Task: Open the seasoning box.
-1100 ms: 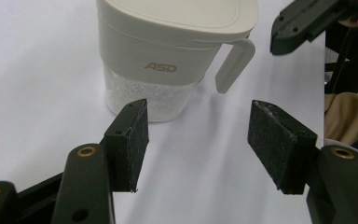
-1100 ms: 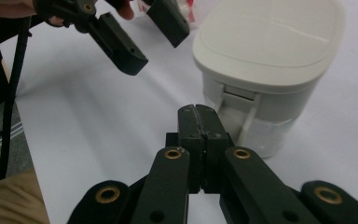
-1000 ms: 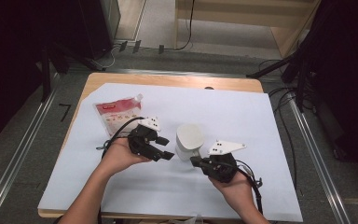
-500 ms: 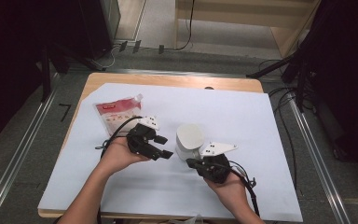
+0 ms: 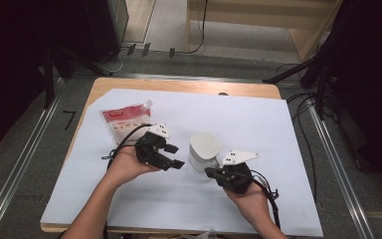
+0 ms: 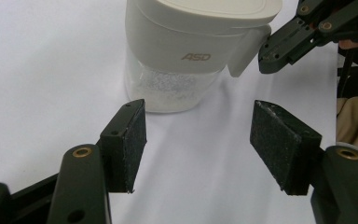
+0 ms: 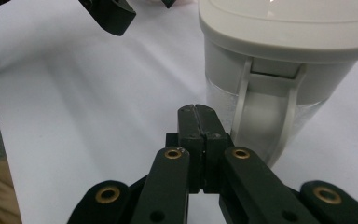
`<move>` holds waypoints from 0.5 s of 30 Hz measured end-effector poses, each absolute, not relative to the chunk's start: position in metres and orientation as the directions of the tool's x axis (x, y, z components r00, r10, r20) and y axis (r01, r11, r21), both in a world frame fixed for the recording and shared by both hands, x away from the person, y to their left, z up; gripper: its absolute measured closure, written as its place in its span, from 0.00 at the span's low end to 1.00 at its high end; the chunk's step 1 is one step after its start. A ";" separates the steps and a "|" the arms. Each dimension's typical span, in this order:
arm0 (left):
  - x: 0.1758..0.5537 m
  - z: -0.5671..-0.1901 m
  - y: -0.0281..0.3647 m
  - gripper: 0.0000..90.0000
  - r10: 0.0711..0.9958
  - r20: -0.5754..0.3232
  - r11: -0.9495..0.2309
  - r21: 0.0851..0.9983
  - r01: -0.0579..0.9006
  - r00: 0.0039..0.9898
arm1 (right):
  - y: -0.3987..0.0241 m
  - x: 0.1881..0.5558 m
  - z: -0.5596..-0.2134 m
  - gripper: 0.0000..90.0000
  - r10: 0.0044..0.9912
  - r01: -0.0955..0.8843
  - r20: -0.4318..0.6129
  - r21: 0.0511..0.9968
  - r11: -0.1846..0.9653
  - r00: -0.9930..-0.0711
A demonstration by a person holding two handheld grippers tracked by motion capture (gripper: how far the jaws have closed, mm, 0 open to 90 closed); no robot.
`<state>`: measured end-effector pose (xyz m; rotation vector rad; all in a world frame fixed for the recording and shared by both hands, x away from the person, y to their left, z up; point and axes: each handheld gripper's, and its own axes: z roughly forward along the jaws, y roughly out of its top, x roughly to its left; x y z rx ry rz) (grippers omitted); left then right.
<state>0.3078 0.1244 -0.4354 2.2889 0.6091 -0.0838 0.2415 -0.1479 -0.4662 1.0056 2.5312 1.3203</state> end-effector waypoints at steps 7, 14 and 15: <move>0.307 -0.434 0.124 0.42 0.394 -0.220 -0.591 0.683 0.429 0.892 | -0.160 0.248 -0.464 1.00 0.621 0.508 0.191 0.771 0.385 -0.761; 0.307 -0.435 0.123 0.42 0.393 -0.218 -0.595 0.681 0.428 0.893 | -0.178 0.258 -0.462 1.00 0.652 0.545 0.220 0.762 0.350 -0.726; 0.307 -0.436 0.123 0.42 0.396 -0.214 -0.598 0.678 0.428 0.893 | -0.180 0.260 -0.463 1.00 0.654 0.546 0.222 0.764 0.344 -0.723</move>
